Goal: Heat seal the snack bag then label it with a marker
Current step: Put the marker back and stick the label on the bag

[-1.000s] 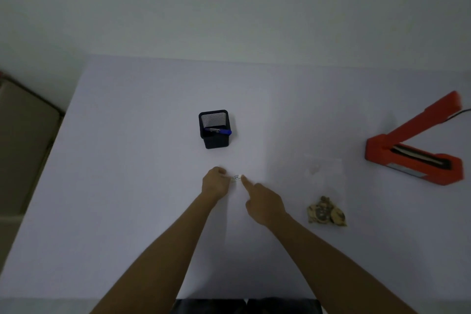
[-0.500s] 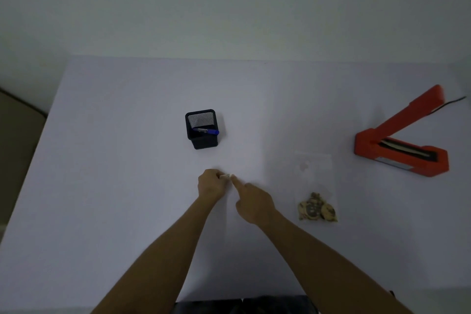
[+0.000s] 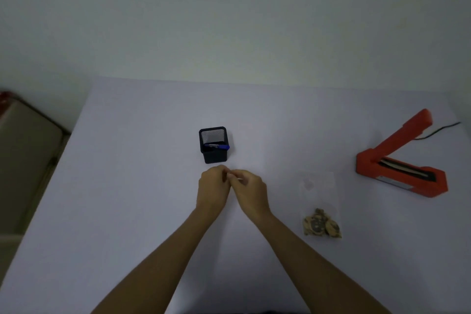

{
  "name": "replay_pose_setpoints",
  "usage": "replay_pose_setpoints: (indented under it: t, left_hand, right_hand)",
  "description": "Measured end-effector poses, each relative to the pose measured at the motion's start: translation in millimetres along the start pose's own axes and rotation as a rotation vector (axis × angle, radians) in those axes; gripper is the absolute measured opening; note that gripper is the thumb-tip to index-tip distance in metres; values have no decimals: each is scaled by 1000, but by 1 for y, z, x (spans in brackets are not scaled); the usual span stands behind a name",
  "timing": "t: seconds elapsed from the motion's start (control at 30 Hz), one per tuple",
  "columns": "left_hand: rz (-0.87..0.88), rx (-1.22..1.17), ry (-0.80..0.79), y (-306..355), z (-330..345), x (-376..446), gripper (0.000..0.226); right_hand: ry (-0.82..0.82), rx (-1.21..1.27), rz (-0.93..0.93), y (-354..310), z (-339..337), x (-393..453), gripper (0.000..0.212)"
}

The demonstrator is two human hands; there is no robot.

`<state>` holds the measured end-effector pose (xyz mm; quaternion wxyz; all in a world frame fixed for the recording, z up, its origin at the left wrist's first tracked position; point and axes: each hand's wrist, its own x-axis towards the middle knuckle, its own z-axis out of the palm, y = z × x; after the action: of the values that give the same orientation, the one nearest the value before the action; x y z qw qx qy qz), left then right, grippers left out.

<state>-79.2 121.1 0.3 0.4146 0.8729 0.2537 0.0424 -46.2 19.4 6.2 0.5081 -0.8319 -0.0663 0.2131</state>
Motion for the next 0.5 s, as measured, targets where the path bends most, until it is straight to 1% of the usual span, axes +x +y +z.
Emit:
replay_pose_setpoints:
  t: [0.13, 0.23, 0.37, 0.5]
  left_hand:
    - [87, -13, 9, 11, -14, -11, 14]
    - [143, -32, 40, 16, -29, -23, 22]
    - [188, -23, 95, 22, -47, -34, 23]
    - [221, 14, 118, 26, -57, -41, 22]
  right_hand:
    - [5, 125, 10, -14, -6, 0, 16]
    - [-30, 225, 10, -23, -12, -4, 14]
    - [-66, 339, 63, -37, -17, -16, 13]
    - [-65, 428, 120, -50, -18, -28, 8]
